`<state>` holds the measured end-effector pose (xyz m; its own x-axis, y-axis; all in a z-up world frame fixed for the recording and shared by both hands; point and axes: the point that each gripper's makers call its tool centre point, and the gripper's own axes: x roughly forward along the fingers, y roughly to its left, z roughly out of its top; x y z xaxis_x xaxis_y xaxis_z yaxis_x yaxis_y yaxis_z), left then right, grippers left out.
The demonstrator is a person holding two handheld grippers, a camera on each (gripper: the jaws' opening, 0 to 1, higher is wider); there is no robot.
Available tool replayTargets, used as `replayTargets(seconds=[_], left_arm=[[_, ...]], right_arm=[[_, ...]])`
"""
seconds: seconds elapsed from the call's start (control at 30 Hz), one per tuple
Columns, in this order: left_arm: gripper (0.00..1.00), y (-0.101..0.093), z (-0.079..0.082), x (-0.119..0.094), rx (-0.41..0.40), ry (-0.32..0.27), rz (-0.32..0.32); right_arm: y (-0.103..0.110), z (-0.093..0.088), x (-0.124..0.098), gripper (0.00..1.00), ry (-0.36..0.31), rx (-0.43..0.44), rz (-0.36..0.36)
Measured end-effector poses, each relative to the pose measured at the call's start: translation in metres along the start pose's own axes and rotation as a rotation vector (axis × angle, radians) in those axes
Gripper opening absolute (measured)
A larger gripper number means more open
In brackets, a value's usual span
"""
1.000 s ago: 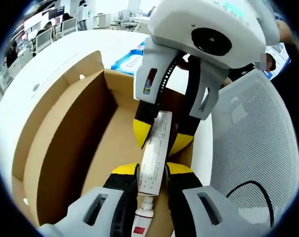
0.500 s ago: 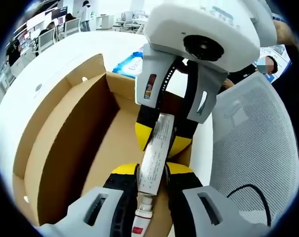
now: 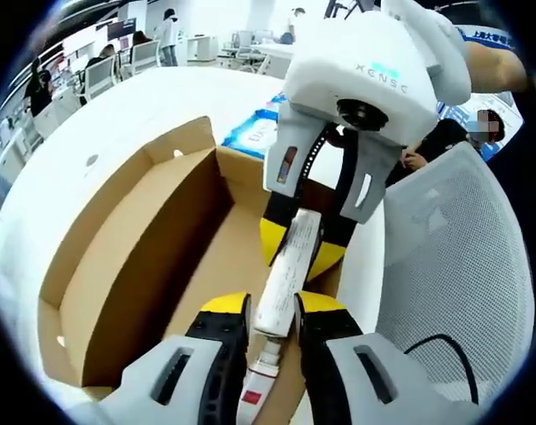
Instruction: Operate the shoe box by opening the lid, removing the specified soft item, and placing it in the target area until the item is outside and the box remains undamaged.
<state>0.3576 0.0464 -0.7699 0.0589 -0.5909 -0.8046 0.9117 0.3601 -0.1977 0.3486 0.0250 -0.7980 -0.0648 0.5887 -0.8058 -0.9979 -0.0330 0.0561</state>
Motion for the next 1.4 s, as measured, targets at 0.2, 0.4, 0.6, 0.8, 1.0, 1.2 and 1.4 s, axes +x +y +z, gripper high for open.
replayTargets(seconds=[0.2, 0.4, 0.6, 0.8, 1.0, 1.2, 1.4], left_arm=[[0.21, 0.003, -0.002, -0.011, -0.009, -0.007, 0.022], [0.22, 0.007, -0.005, -0.024, -0.050, -0.029, 0.055], [0.26, 0.008, -0.009, -0.036, -0.101, -0.039, 0.087], [0.29, 0.010, -0.016, -0.048, -0.142, -0.048, 0.127], [0.27, 0.009, -0.024, -0.059, -0.174, -0.065, 0.155], [0.26, 0.011, -0.034, -0.074, -0.209, -0.082, 0.194], [0.24, 0.017, -0.046, -0.085, -0.241, -0.090, 0.237]], right_arm=[[-0.004, 0.008, -0.007, 0.15, -0.006, -0.035, -0.020], [-0.008, 0.014, -0.015, 0.15, -0.010, -0.065, -0.037], [-0.012, 0.024, -0.023, 0.15, -0.030, -0.090, -0.059], [-0.013, 0.030, -0.030, 0.15, -0.040, -0.111, -0.072], [-0.014, 0.038, -0.043, 0.15, -0.067, -0.121, -0.092], [-0.020, 0.046, -0.056, 0.15, -0.098, -0.127, -0.124], [-0.022, 0.048, -0.066, 0.15, -0.107, -0.138, -0.143]])
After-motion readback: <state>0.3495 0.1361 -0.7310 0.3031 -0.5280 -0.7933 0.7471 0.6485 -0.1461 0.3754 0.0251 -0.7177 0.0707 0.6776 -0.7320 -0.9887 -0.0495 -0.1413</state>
